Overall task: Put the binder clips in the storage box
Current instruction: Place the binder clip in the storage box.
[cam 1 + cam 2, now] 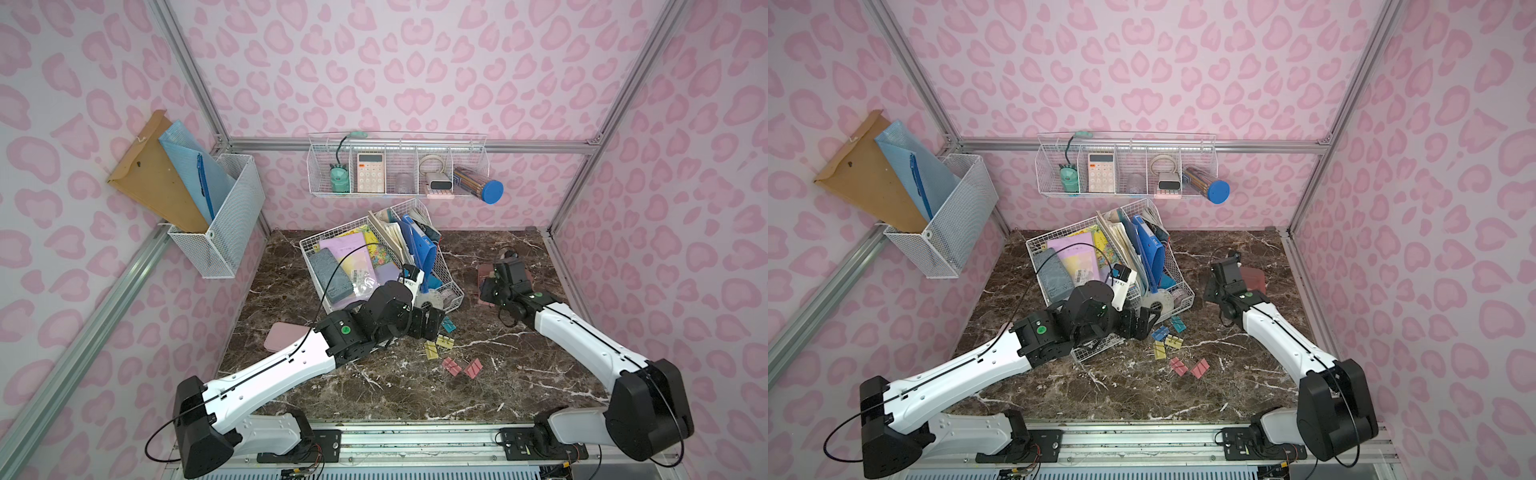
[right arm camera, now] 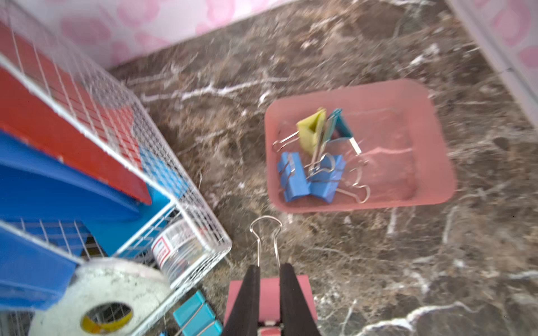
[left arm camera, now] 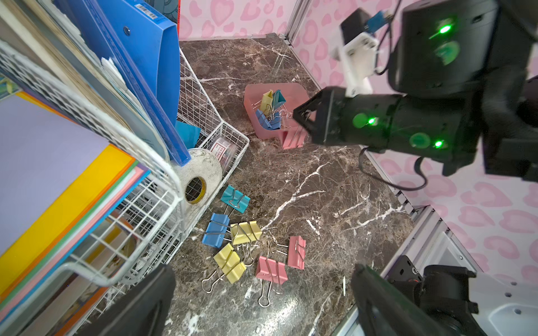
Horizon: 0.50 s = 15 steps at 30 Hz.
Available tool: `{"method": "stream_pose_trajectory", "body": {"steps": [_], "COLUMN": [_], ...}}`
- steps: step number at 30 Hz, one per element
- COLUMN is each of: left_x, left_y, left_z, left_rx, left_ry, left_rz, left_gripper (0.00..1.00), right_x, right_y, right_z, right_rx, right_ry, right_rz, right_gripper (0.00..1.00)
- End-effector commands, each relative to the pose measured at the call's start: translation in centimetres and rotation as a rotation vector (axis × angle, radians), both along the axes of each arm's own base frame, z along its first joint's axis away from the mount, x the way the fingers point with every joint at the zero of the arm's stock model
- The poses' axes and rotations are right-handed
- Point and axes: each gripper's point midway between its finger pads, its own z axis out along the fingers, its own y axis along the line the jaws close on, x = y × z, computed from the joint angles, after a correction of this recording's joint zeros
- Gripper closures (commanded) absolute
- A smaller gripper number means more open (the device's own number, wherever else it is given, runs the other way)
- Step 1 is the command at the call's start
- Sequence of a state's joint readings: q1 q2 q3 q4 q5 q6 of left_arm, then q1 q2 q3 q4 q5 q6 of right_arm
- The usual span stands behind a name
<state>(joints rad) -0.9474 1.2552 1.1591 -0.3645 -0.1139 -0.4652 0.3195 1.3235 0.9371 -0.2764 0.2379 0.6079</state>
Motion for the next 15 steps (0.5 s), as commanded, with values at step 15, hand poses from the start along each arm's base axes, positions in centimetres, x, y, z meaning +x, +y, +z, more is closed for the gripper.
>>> {"method": "stream_pose_trajectory", "body": {"steps": [15], "left_x": [0.1], "left_y": [0.9], "left_z": [0.0], "left_rx": [0.020], "left_ry": [-0.013], "left_rz": [0.027], "left_gripper": [0.00], "right_x": [9.8], "right_y": [-13.8], "right_z": [-4.2], "right_rx": [0.188], "right_ry": [0.004], "right_rz": [-0.309], "right_gripper": [1.00]}}
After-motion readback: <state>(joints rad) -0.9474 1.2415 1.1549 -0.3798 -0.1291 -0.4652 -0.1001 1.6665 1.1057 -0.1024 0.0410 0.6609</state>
